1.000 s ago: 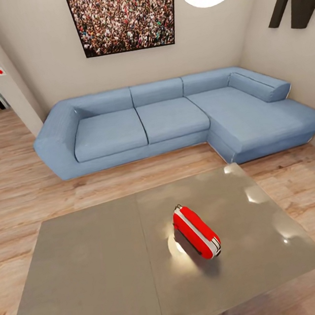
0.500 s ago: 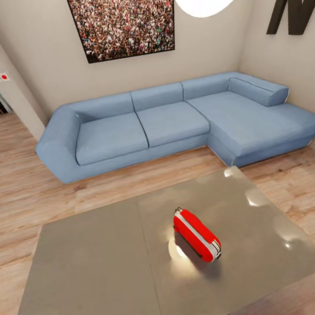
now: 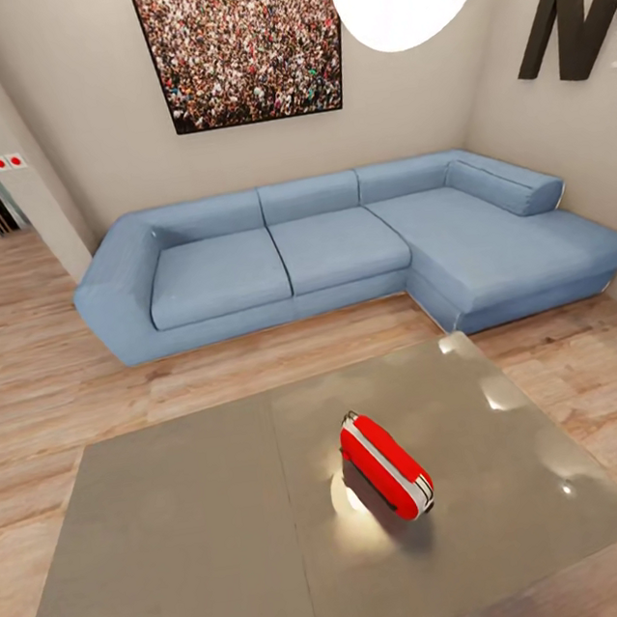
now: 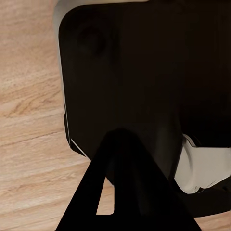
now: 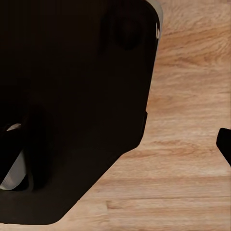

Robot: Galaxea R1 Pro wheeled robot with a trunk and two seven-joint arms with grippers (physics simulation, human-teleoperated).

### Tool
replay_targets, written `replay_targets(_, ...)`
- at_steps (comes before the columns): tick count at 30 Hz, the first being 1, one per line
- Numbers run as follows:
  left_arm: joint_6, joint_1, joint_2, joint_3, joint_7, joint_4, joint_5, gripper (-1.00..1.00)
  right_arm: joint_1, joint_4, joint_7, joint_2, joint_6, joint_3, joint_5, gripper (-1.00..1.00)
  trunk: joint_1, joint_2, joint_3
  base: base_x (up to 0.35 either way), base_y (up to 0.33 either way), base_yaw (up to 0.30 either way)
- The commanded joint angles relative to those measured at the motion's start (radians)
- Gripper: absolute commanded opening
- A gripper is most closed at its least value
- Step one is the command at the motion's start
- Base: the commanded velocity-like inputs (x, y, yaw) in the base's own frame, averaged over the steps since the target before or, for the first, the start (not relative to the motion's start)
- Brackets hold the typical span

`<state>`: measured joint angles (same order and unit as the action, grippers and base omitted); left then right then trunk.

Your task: Turn on the radio receiver that's on the table in the living room.

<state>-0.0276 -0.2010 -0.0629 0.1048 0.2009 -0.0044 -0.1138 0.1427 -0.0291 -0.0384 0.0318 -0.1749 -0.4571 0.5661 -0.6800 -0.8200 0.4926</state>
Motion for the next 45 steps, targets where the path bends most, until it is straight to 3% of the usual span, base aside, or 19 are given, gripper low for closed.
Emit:
replay_targets(1, 0.0, 0.0, 0.0, 0.0, 0.0, 0.0, 0.0, -1.0, 0.0, 0.0, 0.0, 0.0, 0.0, 0.0, 0.0, 1.0, 0.0, 0.0, -0.002, 0.0, 0.0, 0.0)
replay_targets(11, 0.0, 0.0, 0.011, -0.002, 0.002, -0.001, 0.002, -1.0, 0.0, 0.0, -0.001, 0.0, 0.003, 0.0, 0.004, 1.0, 0.0, 0.0, -0.009, 0.0, 0.0, 0.0)
replay_targets(45, 0.0, 0.0, 0.006, 0.003, 0.003, -0.009, 0.014, -1.0, 0.0, 0.0, -0.001, -0.003, 0.005, 0.0, -0.001, 1.0, 0.0, 0.0, -0.058, 0.0, 0.0, 0.0)
